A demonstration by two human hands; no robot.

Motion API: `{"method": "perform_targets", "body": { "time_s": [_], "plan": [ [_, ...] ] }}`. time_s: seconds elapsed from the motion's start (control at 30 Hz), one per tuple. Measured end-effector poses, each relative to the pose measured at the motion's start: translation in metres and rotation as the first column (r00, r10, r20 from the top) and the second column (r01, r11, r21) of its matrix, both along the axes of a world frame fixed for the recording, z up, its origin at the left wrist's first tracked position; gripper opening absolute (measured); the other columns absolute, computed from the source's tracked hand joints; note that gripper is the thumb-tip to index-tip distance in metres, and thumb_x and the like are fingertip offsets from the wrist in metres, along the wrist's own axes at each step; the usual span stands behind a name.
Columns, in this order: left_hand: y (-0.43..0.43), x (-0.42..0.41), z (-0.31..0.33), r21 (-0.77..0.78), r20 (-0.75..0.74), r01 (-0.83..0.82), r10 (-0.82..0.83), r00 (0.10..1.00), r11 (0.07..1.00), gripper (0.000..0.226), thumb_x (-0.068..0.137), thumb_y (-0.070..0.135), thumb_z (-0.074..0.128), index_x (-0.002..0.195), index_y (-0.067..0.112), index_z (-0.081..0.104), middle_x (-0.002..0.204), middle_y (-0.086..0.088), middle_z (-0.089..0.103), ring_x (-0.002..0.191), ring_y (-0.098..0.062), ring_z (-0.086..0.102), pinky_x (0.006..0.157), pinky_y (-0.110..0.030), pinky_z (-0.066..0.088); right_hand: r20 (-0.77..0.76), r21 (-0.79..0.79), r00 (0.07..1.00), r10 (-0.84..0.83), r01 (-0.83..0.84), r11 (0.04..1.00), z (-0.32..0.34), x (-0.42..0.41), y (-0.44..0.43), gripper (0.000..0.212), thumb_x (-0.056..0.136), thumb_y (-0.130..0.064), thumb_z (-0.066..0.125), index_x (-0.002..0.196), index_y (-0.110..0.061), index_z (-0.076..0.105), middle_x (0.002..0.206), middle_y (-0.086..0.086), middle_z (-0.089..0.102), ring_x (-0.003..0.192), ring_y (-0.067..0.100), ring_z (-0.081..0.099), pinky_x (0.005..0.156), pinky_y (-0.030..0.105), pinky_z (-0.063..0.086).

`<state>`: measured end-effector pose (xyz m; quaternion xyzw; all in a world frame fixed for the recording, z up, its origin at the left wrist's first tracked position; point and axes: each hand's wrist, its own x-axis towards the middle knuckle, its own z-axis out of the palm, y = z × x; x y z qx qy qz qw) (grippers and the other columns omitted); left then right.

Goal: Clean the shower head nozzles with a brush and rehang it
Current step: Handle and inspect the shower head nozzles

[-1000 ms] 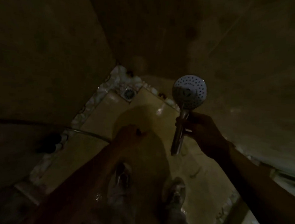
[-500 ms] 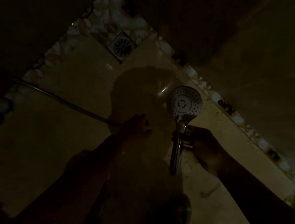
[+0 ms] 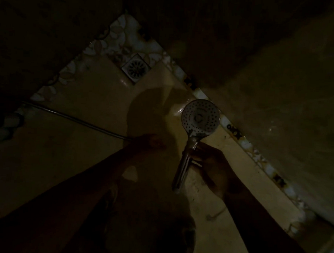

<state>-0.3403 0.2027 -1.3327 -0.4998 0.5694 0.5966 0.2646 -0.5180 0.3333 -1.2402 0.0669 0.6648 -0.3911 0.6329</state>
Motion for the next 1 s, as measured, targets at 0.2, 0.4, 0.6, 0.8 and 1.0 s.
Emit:
{"method": "perform_targets", "body": {
  "time_s": [0.2,0.4,0.6,0.8,1.0],
  "plan": [
    [0.01,-0.021,0.194,0.328,-0.202,-0.371,0.448,0.871,0.869,0.027,0.08,0.029,0.069,0.104,0.016,0.072,0.097,-0.002,0.077,0.092,-0.02,0.072,0.087,-0.038,0.056,0.001,-0.224,1.0,0.009,-0.009,0.975,0.13,-0.011,-0.021,0.028,0.096,0.006,0.055,0.121,0.001,0.066,0.108,0.01,0.073,0.115,0.031,0.068,0.094,0.036,0.058],
    [0.016,-0.033,0.378,0.345,-0.354,-0.405,0.517,0.78,0.847,0.019,0.087,0.025,0.066,0.104,0.018,0.073,0.094,0.0,0.079,0.085,-0.019,0.076,0.073,-0.032,0.06,-0.125,-0.417,0.984,0.124,-0.165,0.894,0.307,-0.029,-0.037,0.025,0.093,0.002,0.062,0.116,0.007,0.068,0.117,0.027,0.07,0.103,0.034,0.071,0.089,0.04,0.059],
    [0.035,-0.039,0.558,0.25,-0.545,-0.387,0.459,0.702,0.888,0.035,0.081,0.013,0.072,0.114,0.003,0.068,0.102,-0.009,0.078,0.091,-0.02,0.075,0.084,-0.04,0.059,-0.304,-0.545,0.942,0.139,-0.291,0.787,0.49,-0.037,-0.032,0.018,0.089,0.008,0.063,0.103,-0.001,0.071,0.095,0.007,0.077,0.093,0.019,0.072,0.085,0.031,0.059],
    [0.054,-0.048,0.716,0.102,-0.682,-0.388,0.348,0.643,0.916,0.027,0.079,0.012,0.071,0.106,0.008,0.07,0.095,-0.007,0.079,0.082,-0.015,0.075,0.071,-0.025,0.06,-0.456,-0.594,0.888,0.055,-0.35,0.725,0.657,-0.046,-0.015,0.022,0.082,0.006,0.074,0.104,0.003,0.072,0.106,0.017,0.075,0.1,0.023,0.071,0.089,0.034,0.058],
    [0.077,-0.033,0.837,-0.037,-0.763,-0.422,0.247,0.597,0.906,0.016,0.083,0.025,0.073,0.096,0.018,0.069,0.102,-0.006,0.077,0.097,-0.024,0.072,0.088,-0.039,0.048,-0.469,-0.665,0.883,0.026,-0.372,0.648,0.791,-0.037,-0.009,0.018,0.086,-0.002,0.075,0.103,0.003,0.073,0.103,0.016,0.078,0.09,0.02,0.076,0.074,0.026,0.062]
  ]
}}
